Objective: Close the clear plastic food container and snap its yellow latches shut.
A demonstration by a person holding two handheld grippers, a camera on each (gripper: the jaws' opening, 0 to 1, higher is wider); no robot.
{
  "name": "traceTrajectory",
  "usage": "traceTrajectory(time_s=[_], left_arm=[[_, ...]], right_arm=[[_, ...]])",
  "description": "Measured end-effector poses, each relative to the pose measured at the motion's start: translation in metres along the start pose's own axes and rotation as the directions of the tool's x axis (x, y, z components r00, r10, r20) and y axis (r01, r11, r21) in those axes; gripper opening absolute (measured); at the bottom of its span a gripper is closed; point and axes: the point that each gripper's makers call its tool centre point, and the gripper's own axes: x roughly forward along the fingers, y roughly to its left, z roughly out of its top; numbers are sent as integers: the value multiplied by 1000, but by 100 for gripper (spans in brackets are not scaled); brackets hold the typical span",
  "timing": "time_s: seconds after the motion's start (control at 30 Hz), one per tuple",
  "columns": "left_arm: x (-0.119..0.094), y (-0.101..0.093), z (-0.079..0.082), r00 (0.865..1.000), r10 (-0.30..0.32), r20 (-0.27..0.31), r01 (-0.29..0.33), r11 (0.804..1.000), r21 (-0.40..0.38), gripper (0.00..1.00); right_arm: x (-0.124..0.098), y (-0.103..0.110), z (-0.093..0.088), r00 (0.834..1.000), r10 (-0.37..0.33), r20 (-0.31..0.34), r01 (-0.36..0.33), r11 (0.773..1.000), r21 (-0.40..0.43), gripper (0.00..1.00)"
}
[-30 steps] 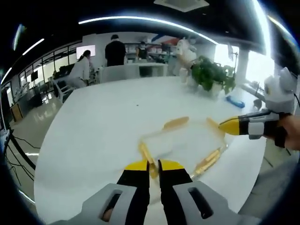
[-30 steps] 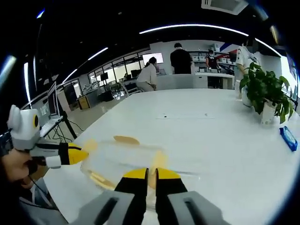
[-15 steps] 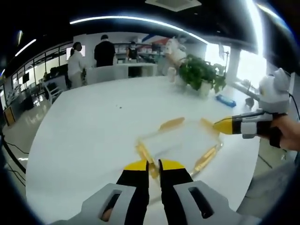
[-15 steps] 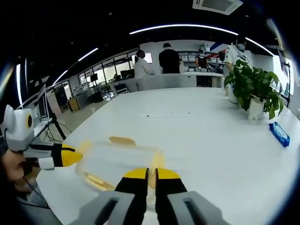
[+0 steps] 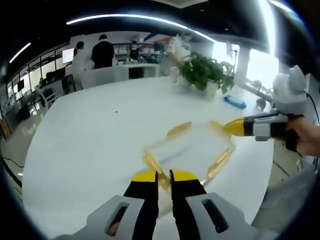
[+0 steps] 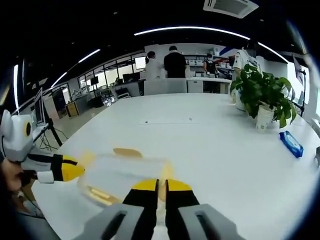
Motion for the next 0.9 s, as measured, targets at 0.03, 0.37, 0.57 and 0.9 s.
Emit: traceTrajectory(time_s=[0.03,0.37,0.57,0.9], left_arm=[[0,0,0,1000,0,-1,0,1000,0,5],[7,-3,-5,1000,-17,-17,17,1000,14,5],[9,-2,-11,999,-14,-29,15,1000,6,5],[12,1,-12,999,-19,-32,19,1000,-3,5]], right_arm=[[0,-1,-2,1000,-1,-3,1,1000,0,0],[4,-11,-10,1000,-20,-14,20,1000,9,0],[6,-10,-9,1000,-15,-11,15,1000,-11,0],[8,-12,-8,1000,-13,-7,13,1000,3,0]])
